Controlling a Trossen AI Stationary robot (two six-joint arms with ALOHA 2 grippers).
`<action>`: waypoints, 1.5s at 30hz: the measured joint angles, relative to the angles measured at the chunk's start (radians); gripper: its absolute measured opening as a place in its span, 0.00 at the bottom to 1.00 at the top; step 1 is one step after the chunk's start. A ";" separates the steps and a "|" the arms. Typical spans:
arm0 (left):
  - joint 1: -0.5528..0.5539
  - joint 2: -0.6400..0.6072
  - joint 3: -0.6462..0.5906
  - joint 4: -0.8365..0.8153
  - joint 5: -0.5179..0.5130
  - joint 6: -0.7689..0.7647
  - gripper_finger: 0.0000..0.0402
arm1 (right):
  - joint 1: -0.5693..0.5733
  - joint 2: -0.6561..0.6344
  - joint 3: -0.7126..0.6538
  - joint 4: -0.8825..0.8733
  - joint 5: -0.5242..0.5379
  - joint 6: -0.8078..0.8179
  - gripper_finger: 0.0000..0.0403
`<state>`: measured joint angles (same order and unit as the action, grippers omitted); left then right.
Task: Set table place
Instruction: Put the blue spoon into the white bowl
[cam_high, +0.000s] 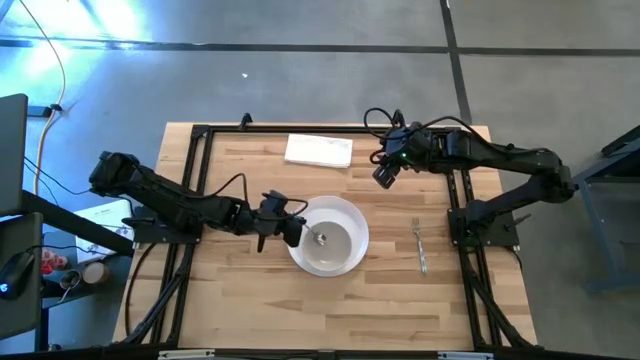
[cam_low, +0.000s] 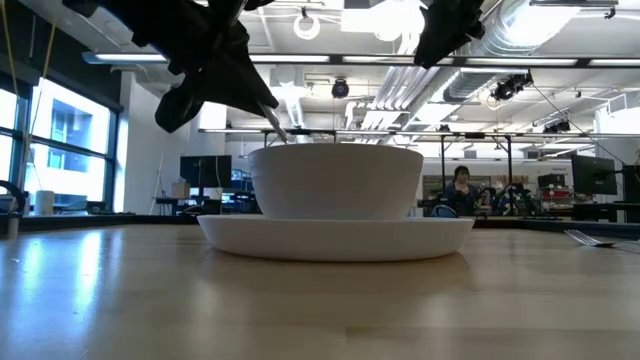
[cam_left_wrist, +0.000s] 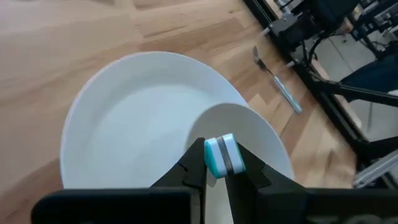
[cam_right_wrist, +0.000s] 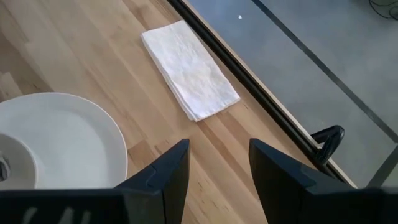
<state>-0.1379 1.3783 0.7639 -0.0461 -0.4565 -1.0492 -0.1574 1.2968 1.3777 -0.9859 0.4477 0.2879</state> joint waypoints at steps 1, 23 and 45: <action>0.000 0.000 0.000 -0.001 -0.005 0.015 0.06 | 0.000 0.000 0.000 0.000 0.000 0.000 0.39; 0.000 0.091 0.000 0.110 0.065 0.073 0.06 | 0.000 0.000 0.000 0.003 0.011 0.002 0.39; 0.000 0.099 0.000 0.072 0.084 0.057 0.39 | 0.000 0.000 0.000 0.003 0.011 0.001 0.39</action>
<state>-0.1380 1.4776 0.7639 0.0263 -0.3729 -0.9918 -0.1575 1.2968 1.3777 -0.9829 0.4583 0.2885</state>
